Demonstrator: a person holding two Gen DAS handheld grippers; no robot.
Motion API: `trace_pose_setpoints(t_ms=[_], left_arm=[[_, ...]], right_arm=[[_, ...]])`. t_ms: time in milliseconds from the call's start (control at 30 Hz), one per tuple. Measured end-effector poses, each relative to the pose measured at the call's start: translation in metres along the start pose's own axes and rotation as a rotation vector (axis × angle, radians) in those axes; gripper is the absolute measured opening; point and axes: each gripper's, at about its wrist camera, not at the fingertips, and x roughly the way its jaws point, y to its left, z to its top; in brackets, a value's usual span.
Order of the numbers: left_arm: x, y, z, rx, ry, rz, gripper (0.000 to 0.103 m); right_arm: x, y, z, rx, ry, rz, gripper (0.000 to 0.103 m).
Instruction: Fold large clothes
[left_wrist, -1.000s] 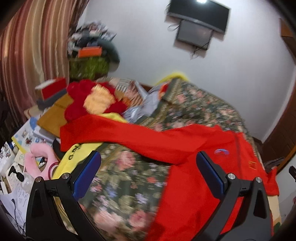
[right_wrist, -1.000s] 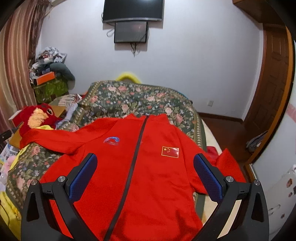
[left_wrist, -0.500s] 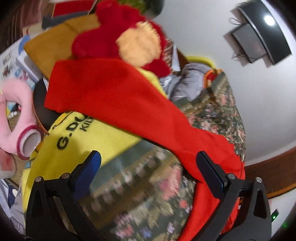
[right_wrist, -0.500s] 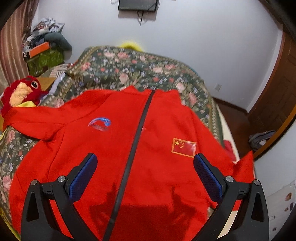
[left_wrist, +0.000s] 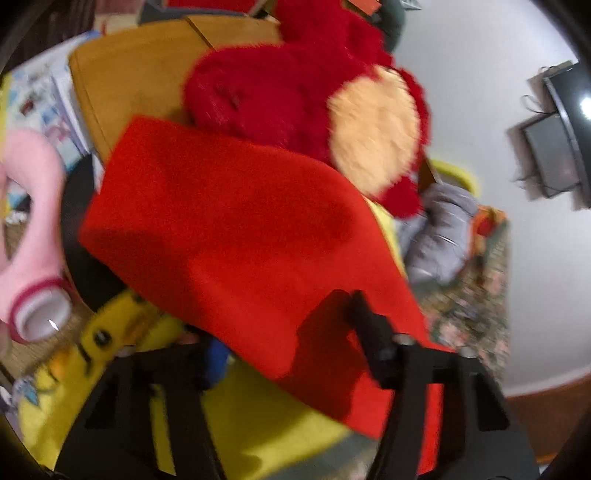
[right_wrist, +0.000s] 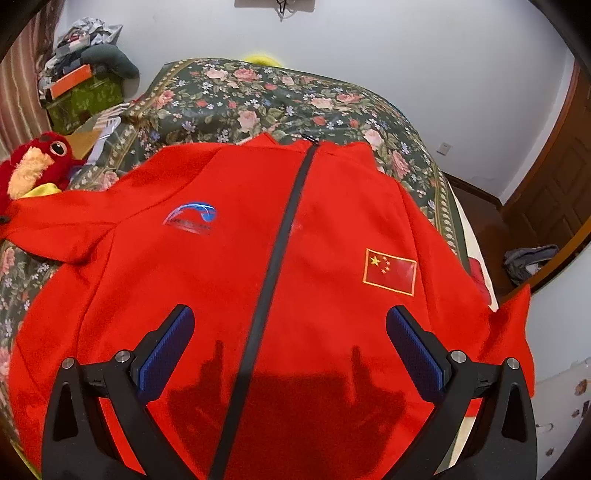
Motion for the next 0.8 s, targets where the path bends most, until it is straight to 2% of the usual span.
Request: trace_pose_setpoints(t_ms=[33, 100, 167, 233, 300, 367, 567, 667, 800], left_arm=[[-0.001, -0.002, 0.002, 0.004, -0.017, 0.031, 0.038], [-0.008, -0.011, 0.004, 0.042, -0.061, 0.113, 0.007], [-0.02, -0.032, 0.001, 0.154, -0.111, 0.185, 0.006], [-0.041, -0.067, -0.007, 0.318, -0.201, 0.244, 0.005], [-0.063, -0.095, -0.015, 0.439, -0.274, 0.246, 0.004], [-0.082, -0.123, -0.024, 0.513, -0.301, 0.206, 0.004], [-0.14, -0.229, -0.066, 0.67, -0.346, -0.023, 0.004], [-0.158, -0.277, -0.097, 0.722, -0.33, -0.144, 0.004], [-0.168, -0.334, -0.147, 0.808, -0.298, -0.257, 0.004]], right_arm=[[-0.003, -0.003, -0.001, 0.004, -0.001, -0.002, 0.103], [-0.008, -0.007, -0.003, 0.011, -0.004, -0.005, 0.103], [-0.013, -0.014, -0.006, 0.018, -0.002, -0.011, 0.103], [-0.016, -0.02, -0.008, 0.025, 0.003, -0.022, 0.103], [-0.02, -0.025, -0.011, 0.035, 0.004, -0.027, 0.103], [-0.024, -0.032, -0.013, 0.046, 0.003, -0.028, 0.103], [-0.038, -0.053, -0.019, 0.069, -0.027, -0.036, 0.103], [-0.043, -0.064, -0.023, 0.073, -0.042, -0.034, 0.103], [-0.048, -0.08, -0.031, 0.074, -0.057, -0.031, 0.103]])
